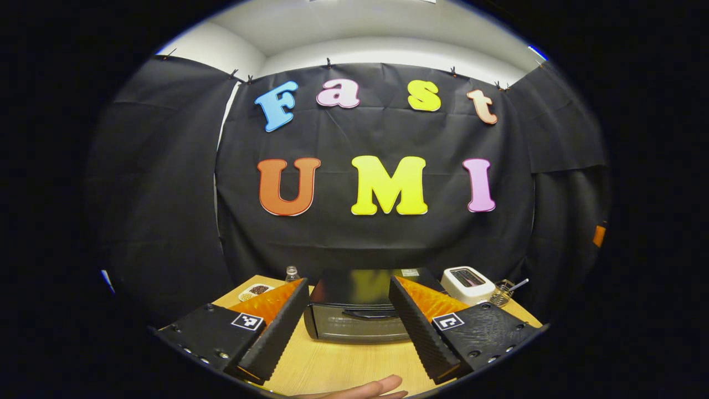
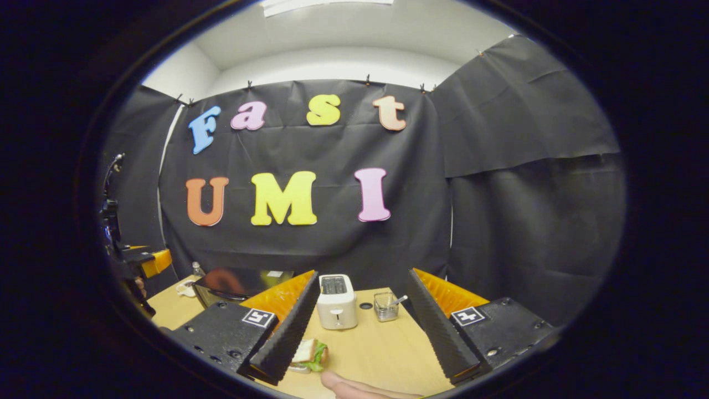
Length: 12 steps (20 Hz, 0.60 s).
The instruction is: Open the electric oven with the left hand, put the food in, and close the electric oven.
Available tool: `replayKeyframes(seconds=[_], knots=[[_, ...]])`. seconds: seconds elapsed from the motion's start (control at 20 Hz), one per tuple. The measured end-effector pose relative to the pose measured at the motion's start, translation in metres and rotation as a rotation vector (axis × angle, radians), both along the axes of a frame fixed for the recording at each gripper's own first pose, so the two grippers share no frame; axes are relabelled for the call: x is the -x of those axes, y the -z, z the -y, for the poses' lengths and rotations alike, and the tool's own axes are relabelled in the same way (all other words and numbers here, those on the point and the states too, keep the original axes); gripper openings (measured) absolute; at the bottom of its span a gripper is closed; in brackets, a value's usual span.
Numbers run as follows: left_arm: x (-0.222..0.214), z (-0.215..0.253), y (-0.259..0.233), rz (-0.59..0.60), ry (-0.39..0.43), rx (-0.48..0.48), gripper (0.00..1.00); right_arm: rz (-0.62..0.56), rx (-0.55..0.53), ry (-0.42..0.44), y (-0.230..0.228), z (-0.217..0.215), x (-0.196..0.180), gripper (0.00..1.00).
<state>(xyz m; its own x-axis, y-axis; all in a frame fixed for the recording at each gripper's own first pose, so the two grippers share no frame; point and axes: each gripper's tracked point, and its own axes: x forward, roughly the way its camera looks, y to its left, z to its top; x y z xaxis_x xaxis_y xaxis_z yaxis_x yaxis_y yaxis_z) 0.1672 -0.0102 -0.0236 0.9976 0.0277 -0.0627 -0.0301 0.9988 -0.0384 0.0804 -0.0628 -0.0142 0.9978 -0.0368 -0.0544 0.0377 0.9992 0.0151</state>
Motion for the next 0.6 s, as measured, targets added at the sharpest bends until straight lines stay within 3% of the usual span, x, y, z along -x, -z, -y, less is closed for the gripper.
replayKeyframes(seconds=[0.05,0.1,0.15,0.2,0.35,0.4,0.45,0.5,0.55,0.6], knots=[[-0.012,0.007,0.009,-0.026,0.017,0.009,0.94,-0.001,-0.004,-0.003,0.003,0.001,-0.003,0.9],[-0.024,0.013,0.017,-0.051,0.032,0.017,0.93,-0.004,-0.009,-0.006,0.004,0.002,-0.007,1.0],[-0.034,0.017,0.026,-0.071,0.04,0.022,0.93,-0.006,-0.015,-0.011,0.006,0.003,-0.01,1.0],[-0.046,0.021,0.035,-0.089,0.053,0.013,0.93,-0.007,-0.021,-0.018,0.007,0.003,-0.013,0.9],[-0.075,0.033,0.069,-0.166,0.064,-0.02,0.93,-0.015,-0.023,-0.034,0.015,0.005,-0.018,0.91],[-0.082,0.04,0.078,-0.184,0.078,-0.026,0.93,-0.016,-0.025,-0.035,0.017,0.006,-0.019,1.0],[-0.089,0.046,0.084,-0.197,0.091,-0.031,0.93,-0.018,-0.026,-0.035,0.019,0.008,-0.02,0.9],[-0.095,0.05,0.091,-0.214,0.095,-0.031,0.93,-0.02,-0.023,-0.034,0.02,0.01,-0.019,1.0],[-0.101,0.054,0.098,-0.228,0.101,-0.035,0.94,-0.015,-0.02,-0.039,0.021,0.011,-0.019,0.9],[-0.107,0.056,0.103,-0.241,0.102,-0.038,0.93,-0.004,-0.02,-0.048,0.019,0.011,-0.019,1.0]])
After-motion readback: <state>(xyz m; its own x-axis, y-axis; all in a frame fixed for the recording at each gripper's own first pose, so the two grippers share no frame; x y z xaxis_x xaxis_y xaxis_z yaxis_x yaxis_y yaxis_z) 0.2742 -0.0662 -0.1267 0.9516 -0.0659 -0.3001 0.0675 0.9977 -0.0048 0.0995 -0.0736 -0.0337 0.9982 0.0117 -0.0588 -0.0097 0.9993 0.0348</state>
